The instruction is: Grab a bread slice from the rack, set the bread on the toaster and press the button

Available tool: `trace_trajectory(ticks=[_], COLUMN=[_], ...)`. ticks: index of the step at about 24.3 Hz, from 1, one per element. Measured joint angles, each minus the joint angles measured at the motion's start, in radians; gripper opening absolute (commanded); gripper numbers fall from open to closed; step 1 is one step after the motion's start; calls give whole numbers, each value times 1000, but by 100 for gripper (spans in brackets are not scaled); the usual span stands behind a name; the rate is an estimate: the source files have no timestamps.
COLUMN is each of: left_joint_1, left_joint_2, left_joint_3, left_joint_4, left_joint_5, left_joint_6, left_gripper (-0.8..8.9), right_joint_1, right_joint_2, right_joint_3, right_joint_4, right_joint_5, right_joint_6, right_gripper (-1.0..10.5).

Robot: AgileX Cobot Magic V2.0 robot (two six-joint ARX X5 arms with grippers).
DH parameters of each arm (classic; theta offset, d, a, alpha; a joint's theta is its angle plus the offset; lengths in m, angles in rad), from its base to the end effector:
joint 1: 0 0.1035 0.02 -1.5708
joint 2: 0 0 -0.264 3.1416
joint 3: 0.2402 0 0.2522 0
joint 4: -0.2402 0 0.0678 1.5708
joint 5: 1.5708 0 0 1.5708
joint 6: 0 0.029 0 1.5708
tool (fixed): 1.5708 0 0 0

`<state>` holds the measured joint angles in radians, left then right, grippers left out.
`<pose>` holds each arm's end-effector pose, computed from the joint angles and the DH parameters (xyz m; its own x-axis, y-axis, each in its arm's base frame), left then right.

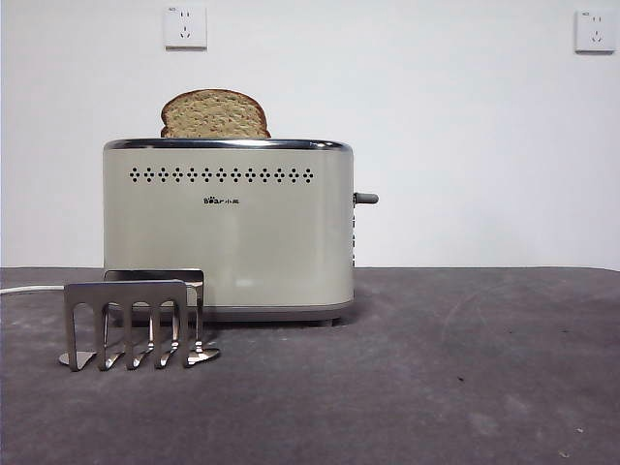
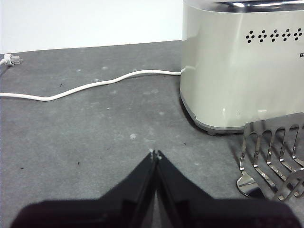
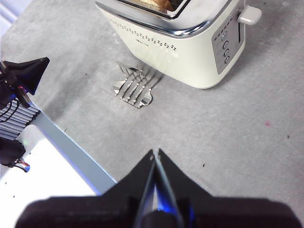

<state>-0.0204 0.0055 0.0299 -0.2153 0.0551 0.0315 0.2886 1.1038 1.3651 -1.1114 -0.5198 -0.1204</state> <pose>0.0944 -0.0035 0.1525 0.9790 -0.0751 -0.1894 0.0804 0.9966 0.0205 0.1719 0.0661 0.3906 0.4077 0.6392 -0.6521 -0.6437 0.7077 0.2912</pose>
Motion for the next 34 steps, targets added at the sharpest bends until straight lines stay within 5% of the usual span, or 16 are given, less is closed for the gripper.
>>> trace_trajectory(ticks=[11, 16, 20, 28, 34], left_joint_1=[0, 0, 0, 0, 0], left_joint_2=[0, 0, 0, 0, 0], left_joint_3=[0, 0, 0, 0, 0], left_joint_4=[0, 0, 0, 0, 0], left_joint_5=[0, 0, 0, 0, 0], left_joint_6=[0, -1, -6, -6, -6], left_gripper=[-3, -3, -3, -3, -3], right_joint_1=[-12, -91, -199, -259, -275], right_joint_2=[-6, -195, -436, -726, -875], right_joint_3=[0, -88, -381, -851, -1102], right_joint_4=[24, 308, 580, 969, 1039], right_joint_5=[36, 78, 116, 262, 307], right_joint_6=[-49, -37, -18, 41, 77], right_gripper=[1, 1, 1, 1, 1])
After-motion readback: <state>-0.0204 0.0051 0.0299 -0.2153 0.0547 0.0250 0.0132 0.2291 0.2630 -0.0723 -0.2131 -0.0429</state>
